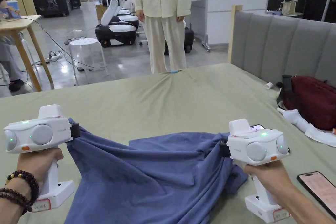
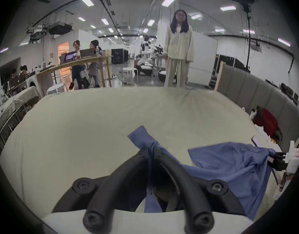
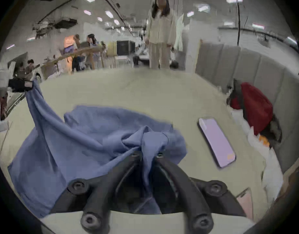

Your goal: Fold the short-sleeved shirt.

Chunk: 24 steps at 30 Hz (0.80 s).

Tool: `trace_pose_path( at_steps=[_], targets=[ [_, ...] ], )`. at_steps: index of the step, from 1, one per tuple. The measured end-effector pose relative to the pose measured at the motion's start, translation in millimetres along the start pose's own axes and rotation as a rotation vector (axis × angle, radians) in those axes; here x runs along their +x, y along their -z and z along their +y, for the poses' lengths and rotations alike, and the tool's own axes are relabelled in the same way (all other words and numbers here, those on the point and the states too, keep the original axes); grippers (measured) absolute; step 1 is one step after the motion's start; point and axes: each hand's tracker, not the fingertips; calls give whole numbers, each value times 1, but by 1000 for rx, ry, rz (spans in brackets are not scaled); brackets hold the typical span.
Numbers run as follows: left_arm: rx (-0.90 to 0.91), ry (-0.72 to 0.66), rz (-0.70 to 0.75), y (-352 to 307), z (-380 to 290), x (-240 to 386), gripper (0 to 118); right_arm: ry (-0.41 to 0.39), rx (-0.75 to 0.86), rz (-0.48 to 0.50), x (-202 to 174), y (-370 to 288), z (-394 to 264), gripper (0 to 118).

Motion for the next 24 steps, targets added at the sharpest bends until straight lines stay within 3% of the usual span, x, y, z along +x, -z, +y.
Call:
trace_pose_path(
  at_steps=[5, 12, 18, 24],
  targets=[
    [137, -37, 80, -43, 67, -35, 3, -26, 211, -33, -41, -16, 89, 9],
    [331, -70, 201, -105, 171, -91, 3, -62, 384, -27, -87, -25, 226, 9],
    [432, -114, 264, -128, 240, -117, 3, -85, 464, -13, -124, -43, 332, 9],
    [466, -116, 302, -128, 270, -130, 3, -108, 485, -16, -143, -55, 378, 9]
  ],
)
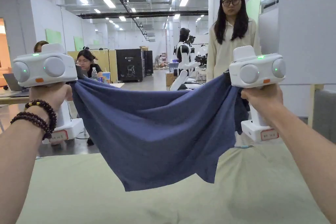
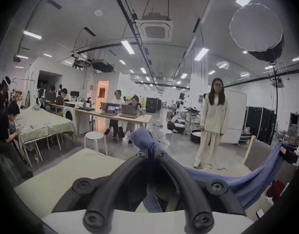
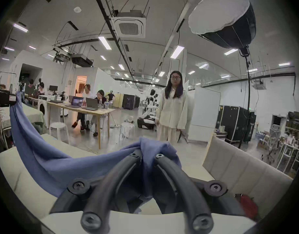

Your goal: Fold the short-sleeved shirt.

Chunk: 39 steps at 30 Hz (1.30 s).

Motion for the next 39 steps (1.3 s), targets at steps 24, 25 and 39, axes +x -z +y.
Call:
trace_pose_path(
  at_steps=[24, 25, 39],
  targets=[
    [-224, 38, -53, 5, -165, 6, 3, 57, -274, 33, -8, 32, -190, 9],
    [-223, 38, -57, 1, -167, 6, 3, 71, -270, 35, -6, 28, -191, 9],
    [-312, 81, -148, -175, -256, -26, 3, 6, -350, 78, -11, -166, -297, 9]
  ],
)
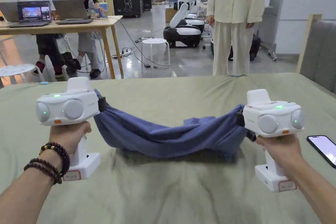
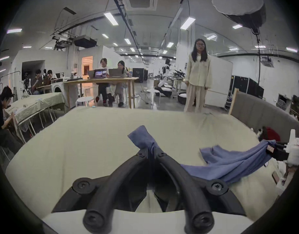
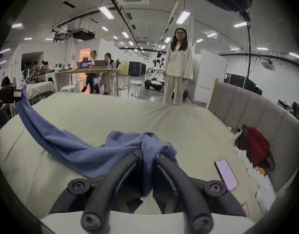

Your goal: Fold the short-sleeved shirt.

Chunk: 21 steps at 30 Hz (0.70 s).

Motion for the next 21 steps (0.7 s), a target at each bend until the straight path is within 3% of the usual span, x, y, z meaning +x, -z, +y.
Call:
trace_pose_path(
  at_steps=[10, 21],
  targets=[
    [-201, 22, -3, -78, -139, -16, 3, -90, -151, 25, 2, -65, -110, 9],
    [-288, -27, 50, -83, -188, -13, 3, -104, -316, 88, 7, -50, -160, 11]
  ],
)
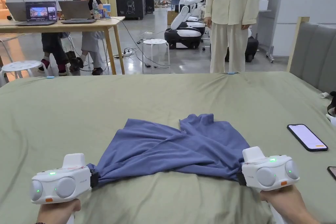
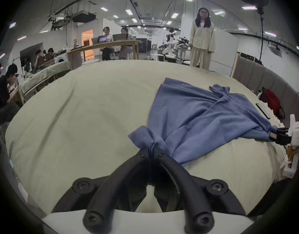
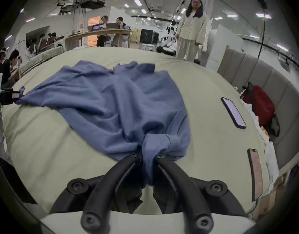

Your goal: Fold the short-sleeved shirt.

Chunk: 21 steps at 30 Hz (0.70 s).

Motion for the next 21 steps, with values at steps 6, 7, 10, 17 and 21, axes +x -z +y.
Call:
trace_pose_path(
  at_steps=[6, 7, 10, 17, 21],
  targets=[
    [6, -32, 8, -1, 15, 1, 101, 55, 120, 37, 12, -28, 11, 115],
    [15, -27, -6, -3, 19, 1, 118, 53, 179, 44, 13, -35, 14, 118],
    [88, -5, -28, -23, 35, 16, 110, 64, 216, 25, 15, -47, 28, 114],
    [109, -23, 18, -47, 45, 21, 0, 64, 269, -2, 9, -51, 43, 0],
    [81, -33, 9, -44, 38, 4, 2, 64, 264, 18, 6, -50, 46, 0]
  ],
)
